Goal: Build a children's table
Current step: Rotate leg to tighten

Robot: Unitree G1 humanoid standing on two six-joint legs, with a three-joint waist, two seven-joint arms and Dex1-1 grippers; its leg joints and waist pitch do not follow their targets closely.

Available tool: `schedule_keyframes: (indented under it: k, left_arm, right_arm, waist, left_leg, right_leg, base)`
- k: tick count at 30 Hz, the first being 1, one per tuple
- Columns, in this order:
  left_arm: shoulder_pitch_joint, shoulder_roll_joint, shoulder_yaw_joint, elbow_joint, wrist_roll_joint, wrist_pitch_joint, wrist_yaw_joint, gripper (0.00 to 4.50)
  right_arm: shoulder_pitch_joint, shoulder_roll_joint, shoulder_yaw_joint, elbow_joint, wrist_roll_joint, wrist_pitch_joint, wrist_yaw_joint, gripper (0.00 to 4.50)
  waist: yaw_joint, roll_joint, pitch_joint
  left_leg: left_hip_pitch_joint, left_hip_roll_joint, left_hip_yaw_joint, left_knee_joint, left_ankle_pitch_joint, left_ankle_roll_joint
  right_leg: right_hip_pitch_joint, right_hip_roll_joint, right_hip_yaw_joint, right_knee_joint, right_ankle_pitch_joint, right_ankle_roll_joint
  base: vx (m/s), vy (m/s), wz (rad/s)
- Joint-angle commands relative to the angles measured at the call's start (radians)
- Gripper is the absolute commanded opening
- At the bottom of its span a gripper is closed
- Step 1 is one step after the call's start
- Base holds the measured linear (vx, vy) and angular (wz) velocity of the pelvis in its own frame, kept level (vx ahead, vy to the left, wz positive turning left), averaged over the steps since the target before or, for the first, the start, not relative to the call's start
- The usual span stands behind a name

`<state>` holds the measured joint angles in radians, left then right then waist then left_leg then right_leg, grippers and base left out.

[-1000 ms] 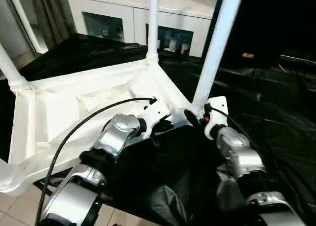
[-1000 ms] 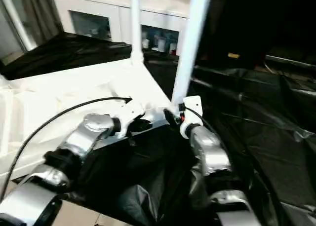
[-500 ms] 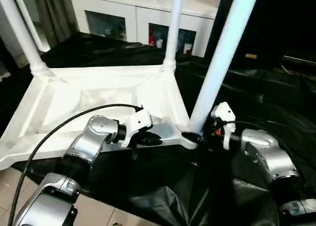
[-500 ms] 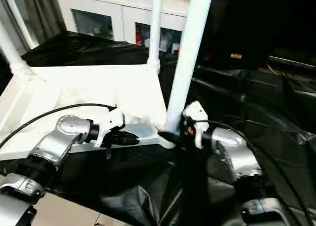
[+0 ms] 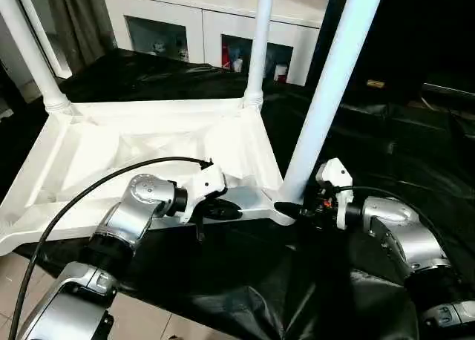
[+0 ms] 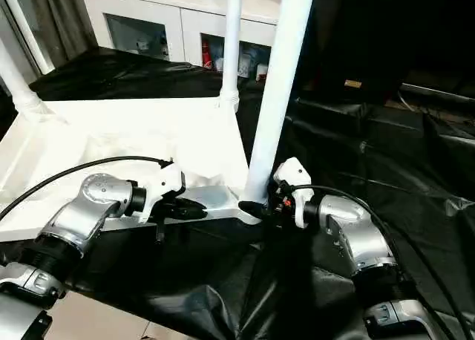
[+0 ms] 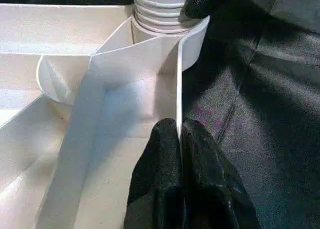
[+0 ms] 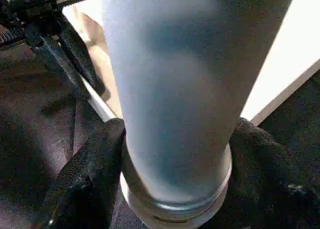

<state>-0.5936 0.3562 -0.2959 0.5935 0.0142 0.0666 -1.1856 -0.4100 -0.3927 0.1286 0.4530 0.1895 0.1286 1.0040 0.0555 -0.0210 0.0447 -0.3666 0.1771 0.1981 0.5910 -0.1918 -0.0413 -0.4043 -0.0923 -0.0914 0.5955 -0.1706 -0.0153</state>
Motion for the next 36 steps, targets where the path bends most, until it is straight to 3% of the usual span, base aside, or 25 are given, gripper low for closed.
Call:
schedule_keyframes:
  k: [1, 5, 9, 10, 12, 16, 17, 21, 22, 23, 25, 27, 30, 31, 36]
  left_arm:
    - [0.014, 0.007, -0.004, -0.008, -0.002, 0.006, -0.001, 0.0]
    - [0.014, -0.001, 0.001, -0.005, -0.003, 0.012, 0.012, 0.0]
    - [-0.024, -0.061, 0.036, 0.062, 0.021, 0.036, 0.182, 0.0]
    - [-0.05, -0.098, 0.045, 0.104, 0.04, 0.052, 0.276, 0.0]
    - [-0.06, -0.113, 0.049, 0.12, 0.045, 0.055, 0.31, 0.0]
    - [-0.107, -0.209, 0.061, 0.2, 0.058, 0.063, 0.467, 0.0]
    - [-0.113, -0.222, 0.055, 0.211, 0.064, 0.062, 0.481, 0.0]
    - [-0.13, -0.242, 0.047, 0.234, 0.076, 0.055, 0.487, 0.0]
    - [-0.134, -0.239, 0.047, 0.233, 0.074, 0.051, 0.473, 0.0]
    - [-0.136, -0.237, 0.048, 0.234, 0.075, 0.048, 0.466, 0.0]
    - [-0.136, -0.23, 0.046, 0.235, 0.073, 0.036, 0.442, 0.0]
    - [-0.129, -0.218, 0.048, 0.226, 0.065, 0.033, 0.418, 0.0]
    - [-0.107, -0.189, 0.04, 0.196, 0.049, 0.005, 0.337, 0.0]
    - [-0.097, -0.175, 0.038, 0.185, 0.042, -0.01, 0.302, 0.0]
    - [-0.057, -0.121, 0.034, 0.138, 0.003, -0.031, 0.166, 0.0]
  right_arm:
    - [0.001, -0.001, 0.017, 0.009, -0.013, 0.006, 0.01, 2.74]
    - [0.008, 0.006, 0.013, 0.012, -0.015, 0.011, -0.008, 2.72]
    - [0.005, 0.083, -0.048, 0.081, -0.024, 0.033, -0.21, 2.72]
    - [0.003, 0.141, -0.085, 0.115, -0.034, 0.041, -0.361, 2.71]
    - [0.005, 0.159, -0.09, 0.12, -0.041, 0.04, -0.402, 2.7]
    - [-0.005, 0.262, -0.108, 0.154, -0.076, 0.054, -0.624, 2.7]
    - [-0.01, 0.279, -0.099, 0.16, -0.087, 0.05, -0.647, 2.7]
    - [-0.029, 0.319, -0.084, 0.169, -0.108, 0.016, -0.676, 2.7]
    - [-0.034, 0.321, -0.089, 0.164, -0.097, 0.006, -0.661, 2.7]
    - [-0.035, 0.323, -0.1, 0.156, -0.078, 0.007, -0.644, 3.25]
    - [-0.037, 0.315, -0.112, 0.145, -0.064, 0.013, -0.629, 3.39]
    - [-0.039, 0.284, -0.095, 0.131, -0.077, 0.008, -0.59, 3.45]
    - [-0.038, 0.219, -0.065, 0.103, -0.085, 0.017, -0.494, 3.76]
    - [-0.036, 0.186, -0.049, 0.089, -0.09, 0.018, -0.446, 3.76]
    - [-0.011, 0.074, -0.011, 0.019, -0.086, 0.018, -0.265, 3.76]
  waist:
    - [0.003, -0.01, -0.059]
    - [0.002, -0.012, -0.059]
    - [-0.003, -0.014, -0.056]
    - [-0.005, -0.014, -0.054]
    - [-0.01, -0.015, -0.054]
    - [-0.009, -0.015, -0.049]
    - [-0.009, -0.01, -0.048]
    - [-0.01, -0.008, -0.049]
    - [-0.011, -0.009, -0.049]
    - [-0.011, -0.01, -0.049]
    - [-0.011, -0.012, -0.049]
    - [-0.015, -0.013, -0.05]
    - [-0.017, -0.014, -0.052]
    - [-0.017, -0.014, -0.053]
    - [-0.014, -0.018, -0.057]
  left_leg:
    - [0.011, 0.061, -0.024, -0.067, -0.183, 0.058]
    - [0.009, 0.061, -0.025, -0.067, -0.178, 0.061]
    - [0.011, 0.06, -0.027, -0.071, -0.212, 0.033]
    - [0.015, 0.06, -0.027, -0.072, -0.228, 0.021]
    - [0.015, 0.059, -0.032, -0.075, -0.256, 0.002]
    - [0.025, 0.055, -0.031, -0.075, -0.301, -0.003]
    - [0.025, 0.054, -0.032, -0.076, -0.315, -0.002]
    - [0.023, 0.055, -0.035, -0.08, -0.326, -0.003]
    - [0.023, 0.055, -0.035, -0.08, -0.336, -0.002]
    - [0.023, 0.056, -0.036, -0.081, -0.341, 0.001]
    - [0.022, 0.056, -0.036, -0.082, -0.341, 0.005]
    - [0.013, 0.056, -0.039, -0.083, -0.333, 0.009]
    - [0.013, 0.055, -0.035, -0.08, -0.311, 0.019]
    - [0.008, 0.055, -0.034, -0.079, -0.293, 0.029]
    - [0.002, 0.055, -0.027, -0.07, -0.221, 0.068]
  right_leg:
    - [0.051, -0.072, 0.058, -0.068, -0.245, -0.22]
    - [0.051, -0.072, 0.058, -0.067, -0.241, -0.22]
    - [0.047, -0.073, 0.057, -0.077, -0.32, -0.199]
    - [0.042, -0.072, 0.057, -0.081, -0.35, -0.188]
    - [0.044, -0.073, 0.055, -0.084, -0.392, -0.172]
    - [0.035, -0.075, 0.056, -0.101, -0.473, -0.138]
    - [0.032, -0.076, 0.056, -0.106, -0.505, -0.125]
    - [0.034, -0.075, 0.055, -0.108, -0.507, -0.107]
    - [0.033, -0.075, 0.055, -0.109, -0.508, -0.106]
    - [0.034, -0.076, 0.055, -0.109, -0.507, -0.106]
    - [0.035, -0.075, 0.055, -0.109, -0.502, -0.108]
    - [0.041, -0.076, 0.054, -0.104, -0.489, -0.108]
    - [0.04, -0.076, 0.056, -0.102, -0.454, -0.121]
    - [0.046, -0.074, 0.056, -0.099, -0.429, -0.128]
    - [0.049, -0.074, 0.058, -0.086, -0.329, -0.168]
  base:
    - [0.0, 0.0, 0.0]
    - [0.0, 0.0, 0.0]
    - [0.0, 0.0, 0.0]
    - [0.0, 0.0, 0.0]
    - [0.0, 0.0, 0.0]
    - [0.0, 0.0, 0.0]
    - [0.0, 0.0, 0.0]
    - [0.0, 0.0, 0.0]
    - [0.0, 0.0, 0.0]
    - [0.0, 0.0, 0.0]
    - [0.0, 0.0, 0.0]
    - [0.0, 0.0, 0.0]
    - [0.0, 0.0, 0.0]
    - [0.0, 0.0, 0.0]
    - [0.0, 0.0, 0.0]
